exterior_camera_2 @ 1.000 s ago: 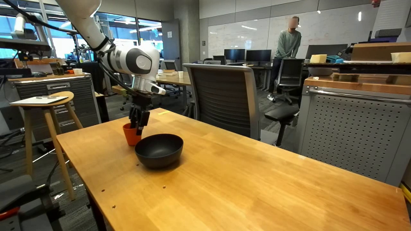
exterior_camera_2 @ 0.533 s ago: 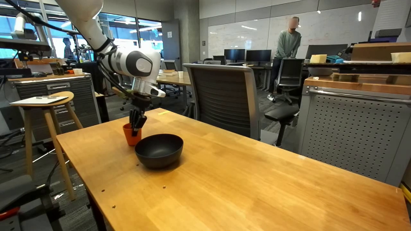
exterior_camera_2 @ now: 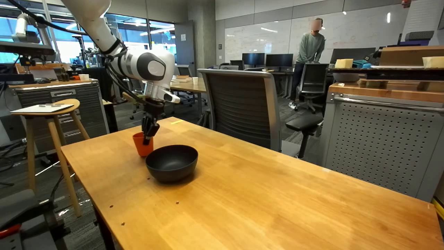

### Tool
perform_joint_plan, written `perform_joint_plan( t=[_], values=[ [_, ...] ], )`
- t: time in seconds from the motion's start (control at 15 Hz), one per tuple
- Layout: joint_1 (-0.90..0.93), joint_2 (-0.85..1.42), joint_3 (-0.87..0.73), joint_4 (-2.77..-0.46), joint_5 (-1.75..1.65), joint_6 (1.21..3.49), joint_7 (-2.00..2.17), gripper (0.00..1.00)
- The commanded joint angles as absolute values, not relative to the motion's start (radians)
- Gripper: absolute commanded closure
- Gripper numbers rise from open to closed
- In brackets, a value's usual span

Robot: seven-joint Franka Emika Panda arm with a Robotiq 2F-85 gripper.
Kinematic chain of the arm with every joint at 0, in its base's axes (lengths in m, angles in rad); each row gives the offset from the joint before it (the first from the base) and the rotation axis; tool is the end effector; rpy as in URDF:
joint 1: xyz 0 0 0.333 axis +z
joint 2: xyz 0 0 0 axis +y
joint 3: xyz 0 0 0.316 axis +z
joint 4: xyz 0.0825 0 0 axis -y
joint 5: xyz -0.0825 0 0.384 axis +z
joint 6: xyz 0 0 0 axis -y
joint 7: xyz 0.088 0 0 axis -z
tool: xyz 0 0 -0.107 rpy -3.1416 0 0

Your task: Put the orange cup in the black bowl

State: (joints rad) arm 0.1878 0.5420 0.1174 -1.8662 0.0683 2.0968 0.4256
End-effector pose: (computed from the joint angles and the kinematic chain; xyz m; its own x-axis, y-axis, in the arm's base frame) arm 0.5754 0.1823 0.2046 0.9319 -0.1661 -0.3223 -0.1655 -0.9858 0.0297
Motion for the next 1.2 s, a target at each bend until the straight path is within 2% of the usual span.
perform_joint_plan(
  t=[0.0,0.67,1.13],
  values=[
    [0.220,0.391,0.067,-1.939,0.052,2.066,0.512,0.98],
    [0.175,-0.008,0.036,-2.222,-0.063,1.981,0.920,0.98],
    [0.149,0.034,0.058,-2.276,-0.202,2.000,1.151,0.98]
  ],
)
